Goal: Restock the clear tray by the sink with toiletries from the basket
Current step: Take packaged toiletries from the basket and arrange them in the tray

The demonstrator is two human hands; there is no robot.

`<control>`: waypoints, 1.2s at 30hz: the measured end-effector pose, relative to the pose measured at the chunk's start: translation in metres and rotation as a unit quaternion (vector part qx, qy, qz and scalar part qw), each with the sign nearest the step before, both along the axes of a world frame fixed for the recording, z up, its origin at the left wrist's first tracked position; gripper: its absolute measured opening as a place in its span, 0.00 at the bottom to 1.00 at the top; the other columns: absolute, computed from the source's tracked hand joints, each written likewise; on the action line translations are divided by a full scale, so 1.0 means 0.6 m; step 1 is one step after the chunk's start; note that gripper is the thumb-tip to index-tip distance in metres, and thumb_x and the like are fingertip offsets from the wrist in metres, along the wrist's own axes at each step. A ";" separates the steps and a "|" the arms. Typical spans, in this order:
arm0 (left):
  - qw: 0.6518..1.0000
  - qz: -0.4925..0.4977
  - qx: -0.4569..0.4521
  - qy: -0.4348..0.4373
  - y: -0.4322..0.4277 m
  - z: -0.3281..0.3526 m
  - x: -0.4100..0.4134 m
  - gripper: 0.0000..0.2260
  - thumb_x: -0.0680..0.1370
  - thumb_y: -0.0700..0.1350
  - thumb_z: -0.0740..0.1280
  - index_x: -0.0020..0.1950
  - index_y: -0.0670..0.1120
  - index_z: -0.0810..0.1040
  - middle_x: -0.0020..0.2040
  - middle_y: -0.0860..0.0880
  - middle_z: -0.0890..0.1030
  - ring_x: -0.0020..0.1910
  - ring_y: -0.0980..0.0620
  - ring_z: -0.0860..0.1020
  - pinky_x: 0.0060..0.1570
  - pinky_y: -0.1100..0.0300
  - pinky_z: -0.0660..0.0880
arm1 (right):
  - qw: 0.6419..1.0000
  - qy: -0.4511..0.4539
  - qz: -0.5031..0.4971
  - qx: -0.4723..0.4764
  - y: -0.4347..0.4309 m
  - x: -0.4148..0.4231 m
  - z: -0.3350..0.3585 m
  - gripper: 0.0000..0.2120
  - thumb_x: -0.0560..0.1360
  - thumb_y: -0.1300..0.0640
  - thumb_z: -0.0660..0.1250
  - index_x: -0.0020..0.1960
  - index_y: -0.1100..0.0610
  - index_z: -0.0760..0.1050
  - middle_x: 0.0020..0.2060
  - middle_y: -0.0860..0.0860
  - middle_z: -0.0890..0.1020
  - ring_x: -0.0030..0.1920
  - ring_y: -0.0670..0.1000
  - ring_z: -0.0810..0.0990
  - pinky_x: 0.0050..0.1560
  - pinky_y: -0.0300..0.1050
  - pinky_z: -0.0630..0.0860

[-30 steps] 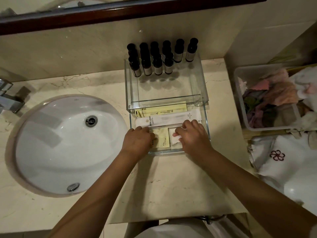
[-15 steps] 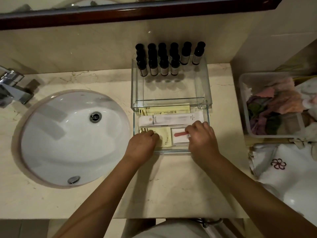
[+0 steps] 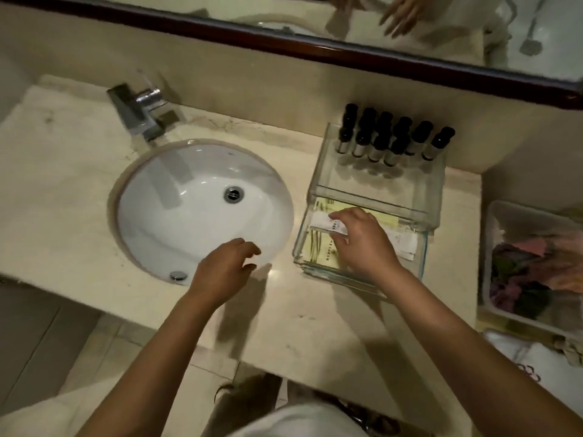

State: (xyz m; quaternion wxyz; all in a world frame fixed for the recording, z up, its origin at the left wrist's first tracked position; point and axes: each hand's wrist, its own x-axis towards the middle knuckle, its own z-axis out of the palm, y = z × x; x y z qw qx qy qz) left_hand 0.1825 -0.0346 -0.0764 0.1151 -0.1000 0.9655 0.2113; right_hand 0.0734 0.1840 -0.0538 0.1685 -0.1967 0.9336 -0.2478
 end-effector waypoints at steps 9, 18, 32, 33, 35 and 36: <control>0.939 0.342 0.026 0.032 -0.192 0.098 0.319 0.12 0.74 0.42 0.69 0.57 0.46 0.79 0.50 0.49 0.80 0.41 0.52 0.75 0.44 0.60 0.70 | 0.978 -0.019 0.195 -0.070 -0.271 0.161 0.088 0.16 0.77 0.56 0.63 0.65 0.55 0.72 0.60 0.54 0.75 0.58 0.54 0.76 0.55 0.42 0.68; 0.727 0.682 -0.021 0.079 -0.241 0.201 0.915 0.11 0.73 0.42 0.71 0.55 0.45 0.79 0.43 0.50 0.79 0.37 0.50 0.76 0.38 0.60 0.70 | 0.880 -0.039 0.445 -0.162 -0.560 0.570 0.188 0.18 0.76 0.58 0.65 0.65 0.55 0.71 0.60 0.54 0.76 0.60 0.52 0.75 0.54 0.36 0.66; 0.373 0.922 -0.025 0.105 0.054 0.195 1.362 0.09 0.72 0.40 0.72 0.52 0.44 0.80 0.44 0.46 0.83 0.37 0.53 0.77 0.36 0.65 0.71 | 0.640 -0.097 0.750 -0.133 -0.707 1.129 0.208 0.17 0.76 0.58 0.64 0.65 0.55 0.71 0.60 0.53 0.75 0.60 0.52 0.74 0.59 0.41 0.68; 0.356 0.928 -0.018 0.108 0.058 0.187 1.369 0.09 0.72 0.41 0.72 0.52 0.44 0.80 0.45 0.46 0.83 0.38 0.53 0.78 0.38 0.62 0.71 | 0.625 -0.100 0.764 -0.124 -0.719 1.153 0.202 0.17 0.76 0.58 0.64 0.65 0.55 0.71 0.60 0.53 0.75 0.60 0.52 0.74 0.60 0.42 0.68; 0.330 0.937 -0.009 0.111 0.054 0.173 1.378 0.10 0.73 0.42 0.72 0.52 0.44 0.80 0.46 0.47 0.82 0.40 0.51 0.78 0.40 0.59 0.71 | 0.603 -0.106 0.783 -0.112 -0.744 1.192 0.194 0.16 0.76 0.58 0.64 0.64 0.55 0.72 0.59 0.52 0.75 0.59 0.52 0.75 0.61 0.44 0.70; 0.320 0.941 -0.009 0.110 0.047 0.169 1.384 0.10 0.73 0.42 0.72 0.53 0.43 0.80 0.46 0.47 0.82 0.41 0.50 0.78 0.41 0.58 0.71 | 0.595 -0.109 0.789 -0.104 -0.758 1.208 0.190 0.16 0.76 0.58 0.64 0.64 0.54 0.73 0.59 0.52 0.75 0.59 0.52 0.75 0.60 0.43 0.70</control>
